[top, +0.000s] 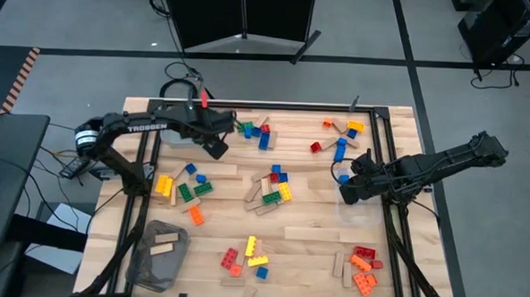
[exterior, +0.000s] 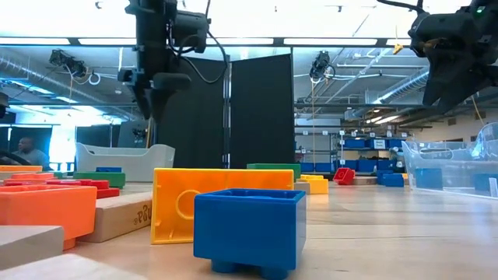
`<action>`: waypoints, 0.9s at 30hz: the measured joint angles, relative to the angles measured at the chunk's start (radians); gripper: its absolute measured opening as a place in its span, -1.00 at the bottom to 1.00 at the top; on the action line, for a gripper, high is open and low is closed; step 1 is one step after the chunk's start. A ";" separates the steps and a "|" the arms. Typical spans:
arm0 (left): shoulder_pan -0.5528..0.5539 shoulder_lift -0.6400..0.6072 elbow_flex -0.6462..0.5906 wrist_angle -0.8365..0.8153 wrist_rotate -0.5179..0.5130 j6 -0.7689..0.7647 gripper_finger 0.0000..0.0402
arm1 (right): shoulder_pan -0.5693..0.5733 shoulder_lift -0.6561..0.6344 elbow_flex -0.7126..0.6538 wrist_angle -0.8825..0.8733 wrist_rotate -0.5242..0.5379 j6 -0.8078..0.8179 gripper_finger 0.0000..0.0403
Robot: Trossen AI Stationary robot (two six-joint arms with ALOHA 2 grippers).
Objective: Sort blocks by size
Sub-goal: Put the small red game piece into the transparent bin
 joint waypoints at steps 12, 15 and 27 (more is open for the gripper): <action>-0.182 -0.001 0.000 -0.214 0.053 -0.142 -0.04 | 0.000 0.000 0.000 0.001 0.000 -0.001 0.10; -0.232 -0.001 0.000 -0.211 0.055 -0.162 -0.04 | 0.000 0.000 0.000 0.007 0.000 -0.001 0.10; -0.415 -0.001 0.000 -0.234 0.054 -0.367 -0.04 | 0.000 0.000 0.000 0.047 0.000 -0.014 0.10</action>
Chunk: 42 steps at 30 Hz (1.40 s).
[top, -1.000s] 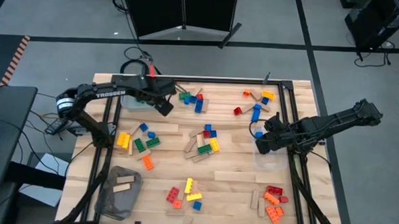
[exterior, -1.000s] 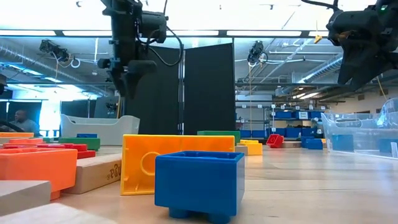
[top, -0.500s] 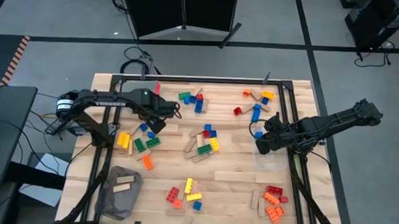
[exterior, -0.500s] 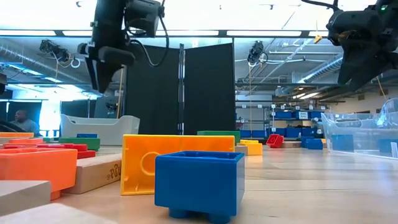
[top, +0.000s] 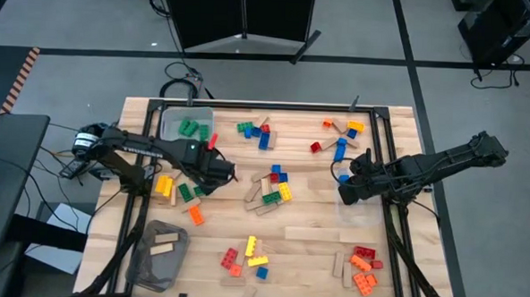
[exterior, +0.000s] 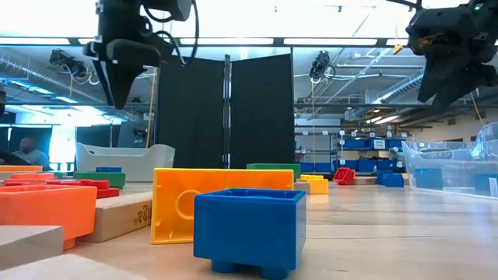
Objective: Sort blocks by size
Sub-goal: Put the small red game piece into the transparent bin
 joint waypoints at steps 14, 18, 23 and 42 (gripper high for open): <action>-0.043 -0.015 -0.287 -0.049 0.184 -0.267 -0.24 | 0.000 0.000 0.000 0.006 0.000 -0.041 0.10; -0.042 -0.015 -0.322 -0.039 0.137 -0.267 -0.24 | 0.000 0.000 0.000 0.006 0.000 -0.041 0.10; -0.033 -0.015 -0.310 -0.040 0.029 -0.267 -0.24 | 0.000 0.000 0.000 0.006 0.000 -0.041 0.10; 0.053 -0.047 -0.203 -0.033 -0.288 -0.131 -0.24 | -0.022 0.000 0.000 0.013 0.005 -0.006 0.10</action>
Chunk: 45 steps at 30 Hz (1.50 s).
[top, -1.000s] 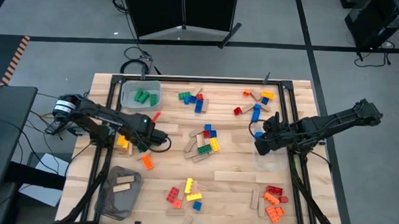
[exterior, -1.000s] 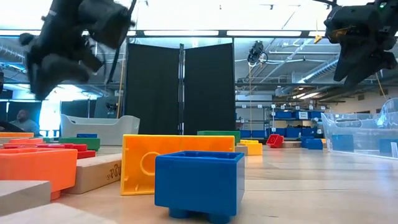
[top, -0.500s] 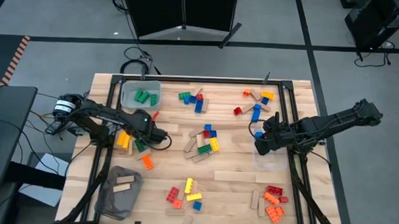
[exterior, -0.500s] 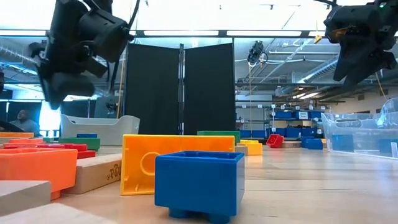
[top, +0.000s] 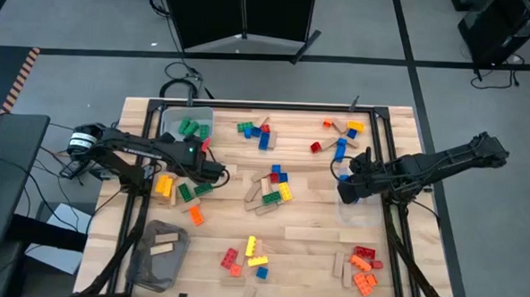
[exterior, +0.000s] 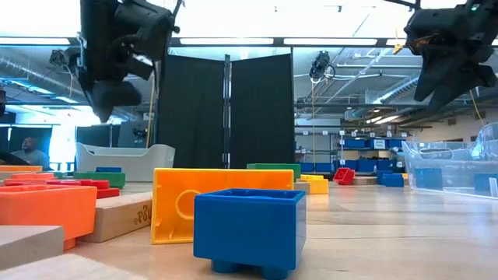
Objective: Sort blocks by size
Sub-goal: Put the small red game piece into the transparent bin
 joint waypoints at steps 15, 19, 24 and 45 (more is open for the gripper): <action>0.089 -0.048 0.348 0.209 0.263 0.393 -0.24 | -0.062 0.000 0.000 0.038 0.003 -0.008 0.10; 0.088 -0.048 0.367 0.319 0.236 0.452 -0.24 | -0.062 0.000 0.000 0.038 0.003 -0.008 0.10; 0.085 -0.043 0.369 0.373 0.178 0.368 -0.24 | -0.062 0.000 0.000 0.041 0.003 -0.008 0.10; 0.041 -0.041 0.289 0.543 0.494 0.651 -0.24 | -0.245 0.000 0.000 0.378 -0.068 -0.359 0.10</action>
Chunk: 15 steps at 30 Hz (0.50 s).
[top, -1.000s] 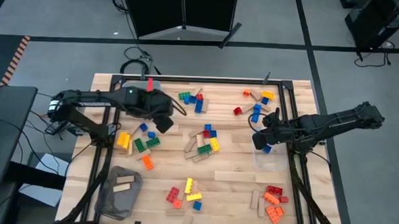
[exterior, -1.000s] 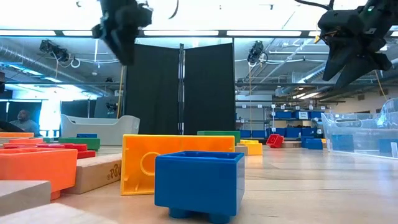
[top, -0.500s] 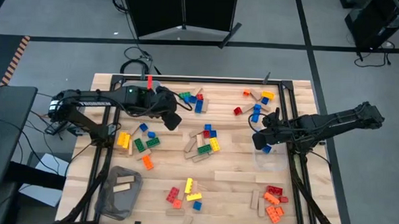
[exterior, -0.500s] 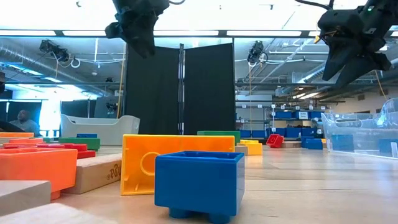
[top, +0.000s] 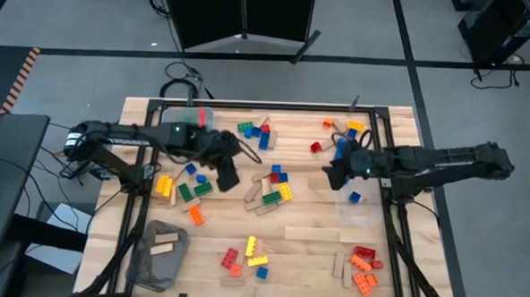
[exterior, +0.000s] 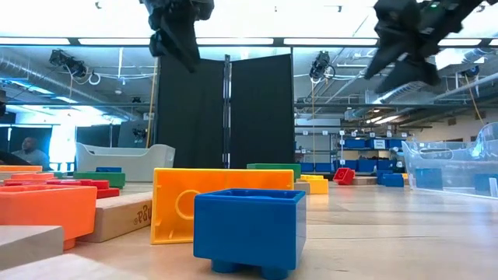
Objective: Sort blocks by size
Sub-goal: Put the small red game piece into the transparent bin
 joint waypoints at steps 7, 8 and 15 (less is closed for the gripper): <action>-0.026 -0.051 -0.152 0.125 0.037 -0.060 -0.24 | -0.188 0.082 0.114 0.029 -0.074 -0.176 0.10; -0.023 -0.078 -0.173 0.132 0.036 -0.074 -0.24 | -0.215 0.109 0.141 0.024 -0.085 -0.209 0.10; 0.017 -0.328 -0.367 0.120 -0.027 -0.159 -0.24 | -0.413 0.368 0.357 -0.155 -0.215 -0.300 0.11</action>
